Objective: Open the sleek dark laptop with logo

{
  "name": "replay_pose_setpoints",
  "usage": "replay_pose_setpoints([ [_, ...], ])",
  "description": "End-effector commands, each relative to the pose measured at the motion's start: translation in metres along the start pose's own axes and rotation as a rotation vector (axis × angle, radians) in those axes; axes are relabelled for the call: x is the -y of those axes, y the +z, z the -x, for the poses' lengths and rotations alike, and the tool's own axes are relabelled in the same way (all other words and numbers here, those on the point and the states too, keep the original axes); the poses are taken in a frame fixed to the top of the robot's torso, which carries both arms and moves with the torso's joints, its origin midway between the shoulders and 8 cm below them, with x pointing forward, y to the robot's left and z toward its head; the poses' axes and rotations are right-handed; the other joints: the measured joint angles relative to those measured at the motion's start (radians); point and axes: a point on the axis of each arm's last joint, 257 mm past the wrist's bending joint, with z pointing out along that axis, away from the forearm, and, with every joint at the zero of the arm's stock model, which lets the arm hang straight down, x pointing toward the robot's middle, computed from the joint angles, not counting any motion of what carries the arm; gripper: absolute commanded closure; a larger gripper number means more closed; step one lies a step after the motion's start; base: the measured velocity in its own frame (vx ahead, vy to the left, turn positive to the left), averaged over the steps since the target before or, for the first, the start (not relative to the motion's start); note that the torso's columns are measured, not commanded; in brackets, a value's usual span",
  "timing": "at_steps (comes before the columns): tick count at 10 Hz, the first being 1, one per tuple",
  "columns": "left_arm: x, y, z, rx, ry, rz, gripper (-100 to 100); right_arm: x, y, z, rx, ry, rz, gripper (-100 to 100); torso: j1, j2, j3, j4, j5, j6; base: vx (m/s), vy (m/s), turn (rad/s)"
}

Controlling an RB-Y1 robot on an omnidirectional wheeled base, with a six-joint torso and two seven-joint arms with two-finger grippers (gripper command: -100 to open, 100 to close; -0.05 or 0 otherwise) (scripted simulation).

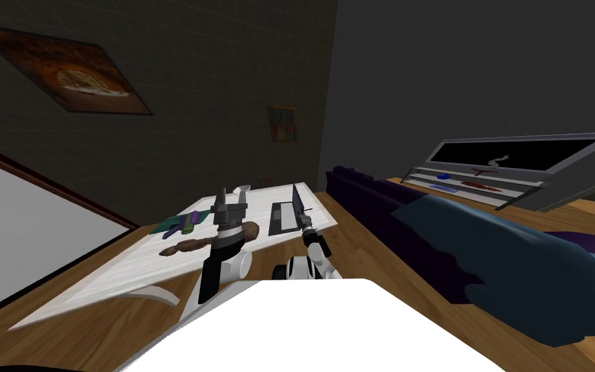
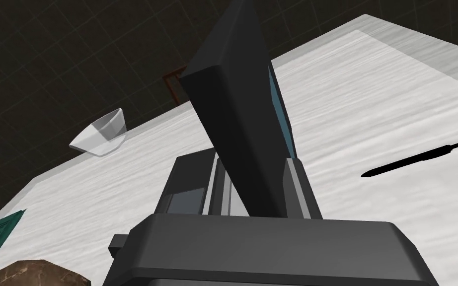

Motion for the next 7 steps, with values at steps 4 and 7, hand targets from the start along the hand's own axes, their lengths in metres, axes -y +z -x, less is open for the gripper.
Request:
replay_pose_setpoints([
  [4, 0.0, 0.0, 0.0, 0.0, 0.0, 0.0, 0, -0.013, 0.007, 0.006, 0.003, -0.201, 0.011, 100, -0.002, 0.0, 0.0, -0.001, 0.0, 0.0, -0.032, 0.063, 0.006],
  [7, 0.0, 0.0, 0.0, 0.0, 0.0, 0.0, 0, -0.029, 0.004, 0.014, 0.002, -0.324, 0.032, 100, 0.003, -0.006, -0.003, -0.009, 0.0, -0.002, -0.013, 0.076, 0.091],
])
